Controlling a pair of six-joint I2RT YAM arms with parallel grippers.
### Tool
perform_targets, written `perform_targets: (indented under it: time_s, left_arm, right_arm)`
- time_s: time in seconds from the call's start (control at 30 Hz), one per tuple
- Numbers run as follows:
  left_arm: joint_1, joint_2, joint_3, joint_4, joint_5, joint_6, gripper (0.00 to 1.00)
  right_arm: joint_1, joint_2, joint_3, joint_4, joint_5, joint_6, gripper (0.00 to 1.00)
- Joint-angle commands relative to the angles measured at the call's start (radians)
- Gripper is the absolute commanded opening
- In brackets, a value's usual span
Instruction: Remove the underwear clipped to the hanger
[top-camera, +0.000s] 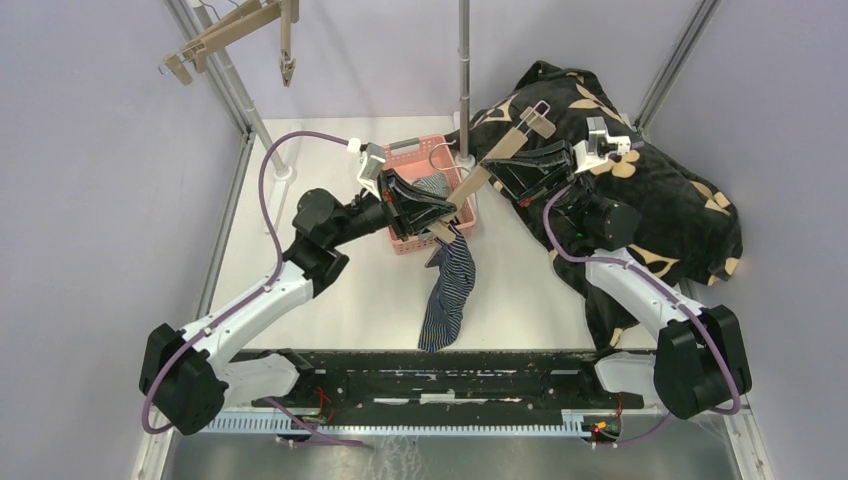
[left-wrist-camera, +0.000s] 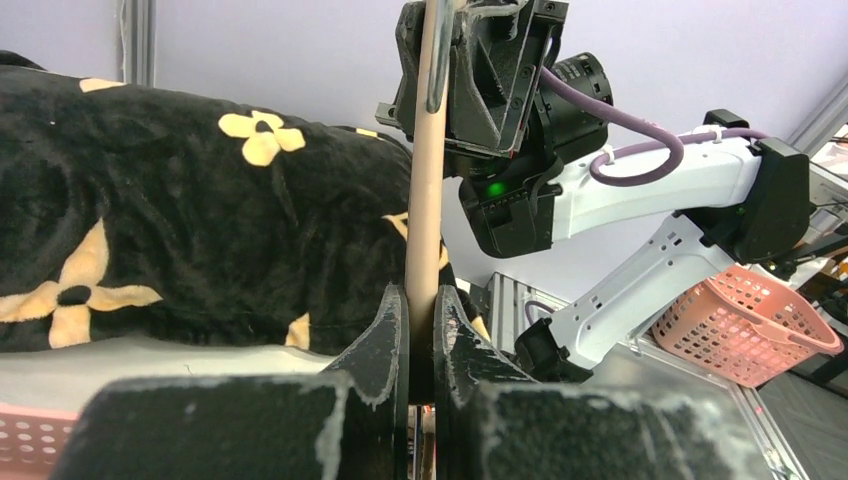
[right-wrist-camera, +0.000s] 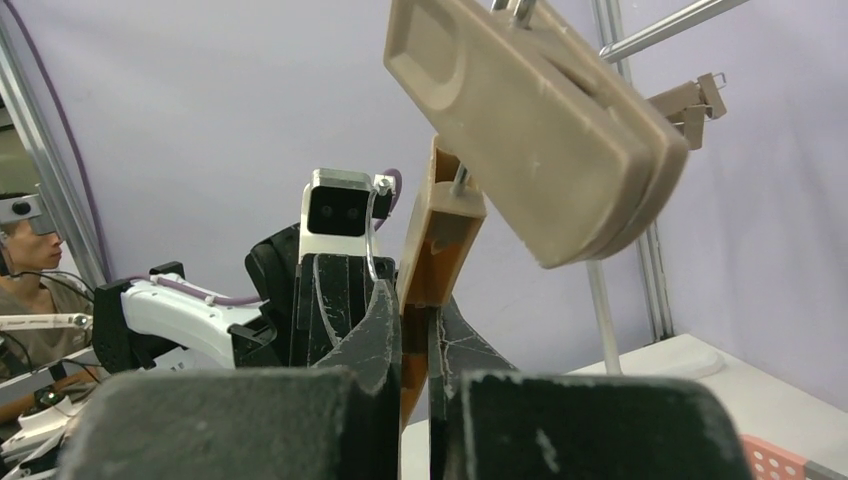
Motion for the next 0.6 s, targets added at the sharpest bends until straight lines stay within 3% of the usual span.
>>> perform_targets:
  time_s: [0.0, 0.2, 0.3, 0.37, 0.4, 0.57]
  left_arm:
    - [-0.02, 0.016, 0.063, 0.061, -0.002, -0.015, 0.08]
    - [-0.02, -0.017, 0.049, -0.007, -0.028, 0.037, 0.24]
    - [-0.021, -0.037, 0.037, -0.016, -0.036, 0.048, 0.38]
    - [-0.02, -0.053, 0.03, -0.033, -0.048, 0.063, 0.57]
    - [-0.02, -0.062, 0.027, -0.052, -0.06, 0.077, 0.61]
    - [-0.02, -0.137, -0.007, -0.114, -0.13, 0.171, 0.69]
  right_arm:
    - [0.007, -0.025, 0.014, 0.021, -0.011, -0.102, 0.01]
    - [0.007, -0.049, 0.012, 0.013, -0.008, -0.109, 0.01]
    - [0.007, -0.051, 0.01, 0.019, -0.001, -0.103, 0.01]
    - [0.006, -0.054, 0.004, 0.027, 0.004, -0.097, 0.01]
    - [0.007, -0.056, 0.002, 0.028, 0.008, -0.095, 0.01]
    - [0.007, -0.069, -0.001, 0.011, 0.007, -0.099, 0.01]
